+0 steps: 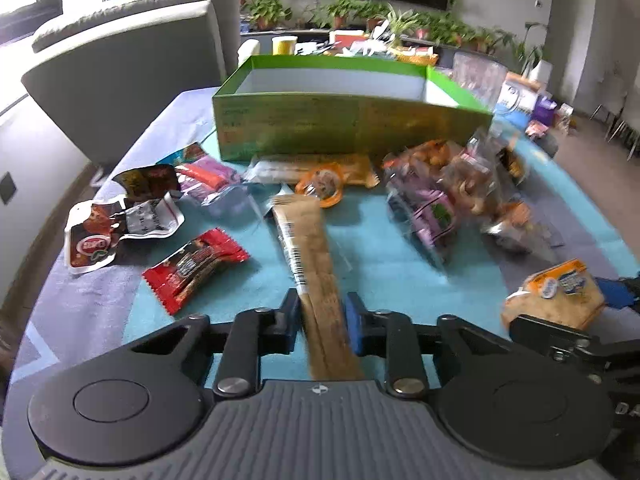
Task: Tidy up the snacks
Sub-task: 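Lift the wafer stick with the left tool while the right tool carries the cake pack over the box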
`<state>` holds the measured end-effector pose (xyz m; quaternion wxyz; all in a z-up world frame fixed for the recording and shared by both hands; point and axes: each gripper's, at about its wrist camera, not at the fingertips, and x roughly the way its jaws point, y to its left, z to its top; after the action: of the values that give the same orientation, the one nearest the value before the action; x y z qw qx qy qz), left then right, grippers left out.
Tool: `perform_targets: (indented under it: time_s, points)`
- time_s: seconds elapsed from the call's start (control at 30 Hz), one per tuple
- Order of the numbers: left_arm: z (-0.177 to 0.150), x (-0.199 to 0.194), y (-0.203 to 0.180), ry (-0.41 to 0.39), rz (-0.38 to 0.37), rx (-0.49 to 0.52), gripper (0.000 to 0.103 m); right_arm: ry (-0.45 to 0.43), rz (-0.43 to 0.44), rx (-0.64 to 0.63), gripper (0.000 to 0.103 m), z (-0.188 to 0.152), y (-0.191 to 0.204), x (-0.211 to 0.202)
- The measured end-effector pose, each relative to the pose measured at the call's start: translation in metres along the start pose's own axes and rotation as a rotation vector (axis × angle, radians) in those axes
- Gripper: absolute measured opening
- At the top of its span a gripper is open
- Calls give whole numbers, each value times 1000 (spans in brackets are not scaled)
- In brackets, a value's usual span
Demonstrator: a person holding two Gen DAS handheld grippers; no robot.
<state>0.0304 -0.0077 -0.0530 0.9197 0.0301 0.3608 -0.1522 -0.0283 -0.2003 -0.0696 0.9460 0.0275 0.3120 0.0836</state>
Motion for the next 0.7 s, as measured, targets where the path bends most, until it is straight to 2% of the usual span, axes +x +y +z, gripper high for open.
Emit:
perform_targets:
  time_s: [0.13, 0.3, 0.53, 0.7]
  points:
    - [9, -22, -4, -97, -10, 25, 18, -46, 7, 13, 80, 7, -2, -9]
    - [26, -42, -9, -174, -23, 47, 18, -118, 14, 4, 80, 29, -2, -17]
    - [60, -36, -12, -210, 17, 60, 18, -257, 26, -41, 80, 76, -3, -19]
    - [92, -27, -12, -253, 51, 61, 18, -305, 37, -53, 80, 113, -6, 0]
